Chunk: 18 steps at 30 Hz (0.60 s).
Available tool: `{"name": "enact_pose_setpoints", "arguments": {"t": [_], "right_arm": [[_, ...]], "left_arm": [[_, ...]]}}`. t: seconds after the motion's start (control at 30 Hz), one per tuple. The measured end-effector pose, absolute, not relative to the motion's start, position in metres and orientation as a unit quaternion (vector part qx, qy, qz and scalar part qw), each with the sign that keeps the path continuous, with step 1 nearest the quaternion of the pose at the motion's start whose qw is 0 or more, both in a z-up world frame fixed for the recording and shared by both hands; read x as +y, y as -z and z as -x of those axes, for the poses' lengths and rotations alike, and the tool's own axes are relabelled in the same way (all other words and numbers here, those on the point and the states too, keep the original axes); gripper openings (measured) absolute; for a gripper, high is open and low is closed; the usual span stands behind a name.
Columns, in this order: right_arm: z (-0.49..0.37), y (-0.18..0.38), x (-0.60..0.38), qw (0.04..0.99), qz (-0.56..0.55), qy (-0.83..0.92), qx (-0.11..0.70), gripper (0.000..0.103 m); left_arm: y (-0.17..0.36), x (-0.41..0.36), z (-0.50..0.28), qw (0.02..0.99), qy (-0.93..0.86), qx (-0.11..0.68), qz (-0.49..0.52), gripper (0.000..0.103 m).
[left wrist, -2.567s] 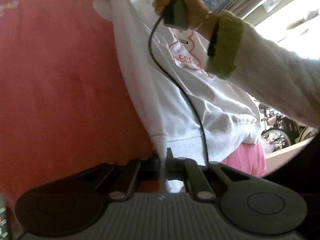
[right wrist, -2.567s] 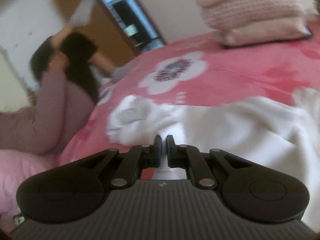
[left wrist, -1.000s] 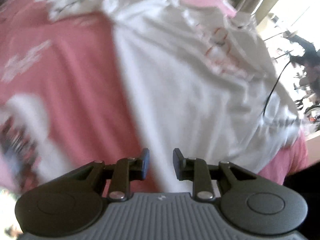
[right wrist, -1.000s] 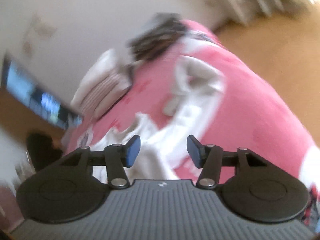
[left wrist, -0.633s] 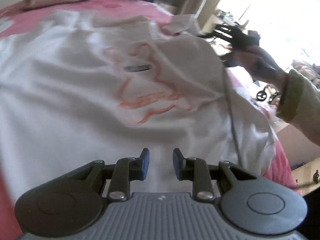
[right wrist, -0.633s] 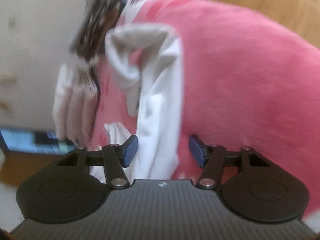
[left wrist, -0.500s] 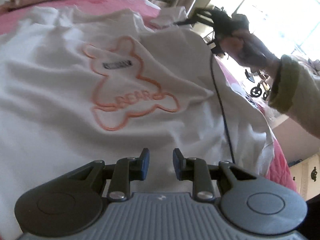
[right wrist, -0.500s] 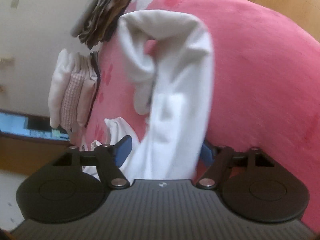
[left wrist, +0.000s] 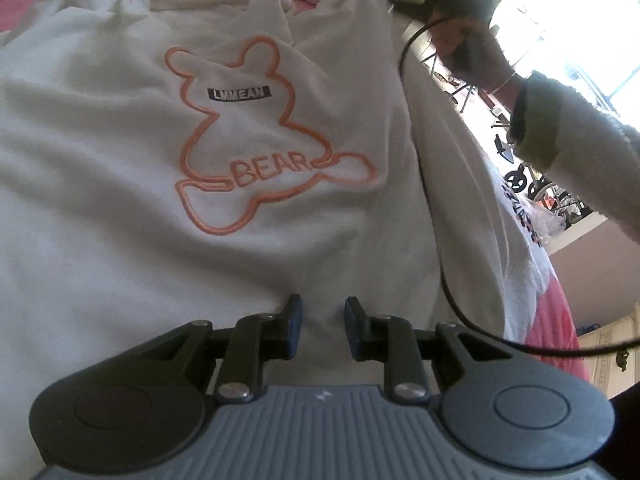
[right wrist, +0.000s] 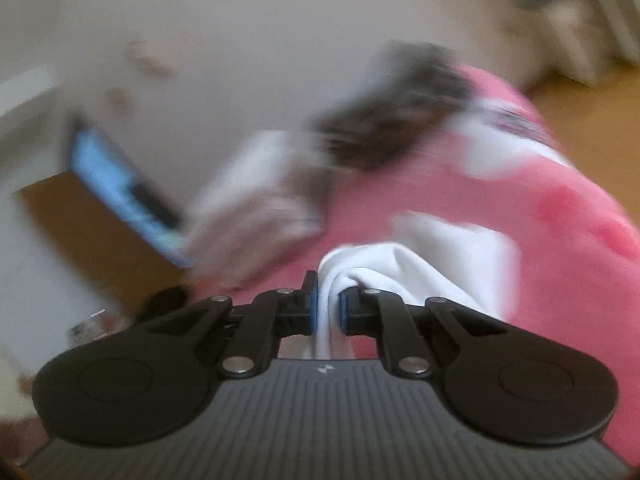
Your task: Fold clothes
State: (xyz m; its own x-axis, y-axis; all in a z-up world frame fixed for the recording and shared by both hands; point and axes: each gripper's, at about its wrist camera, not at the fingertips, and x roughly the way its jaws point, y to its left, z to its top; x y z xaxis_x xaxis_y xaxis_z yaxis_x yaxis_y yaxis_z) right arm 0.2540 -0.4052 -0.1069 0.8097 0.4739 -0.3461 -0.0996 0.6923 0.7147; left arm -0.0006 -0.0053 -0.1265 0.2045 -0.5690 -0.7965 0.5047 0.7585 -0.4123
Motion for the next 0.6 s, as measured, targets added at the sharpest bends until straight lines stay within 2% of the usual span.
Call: {"name": "enact_pose_setpoints", "arguments": {"t": [0.13,0.2,0.23,0.27,0.33,0.53,0.6], "right_arm": [[-0.245,0.164,-0.444,0.835,-0.463,-0.105,0.278,0.009],[-0.232,0.179,-0.461,0.799,-0.527,-0.094,0.273,0.016],[-0.225,0.176,-0.465,0.786,-0.544,-0.096,0.276,0.027],[-0.211,0.167,-0.469,0.790,-0.538,-0.097,0.278,0.046],[-0.183,0.148,-0.478,0.797,-0.524,-0.099,0.283,0.056],[-0.045,0.117,-0.497,0.797,-0.499,-0.110,0.323,0.056],[-0.001,0.128,-0.491,0.781,-0.501,-0.088,0.362,0.056]], "left_arm": [[0.128,-0.007,0.001,0.774,0.352,0.526,0.021,0.024],[0.128,-0.008,0.000,0.772,0.358,0.525,0.018,0.024],[0.128,-0.007,-0.002,0.770,0.361,0.525,0.018,0.024],[0.128,-0.005,-0.003,0.768,0.365,0.526,0.019,0.024],[0.128,-0.002,-0.006,0.766,0.369,0.526,0.025,0.024],[0.131,0.005,-0.010,0.763,0.366,0.530,0.058,0.024],[0.131,0.005,-0.009,0.767,0.364,0.526,0.057,0.024]]}}
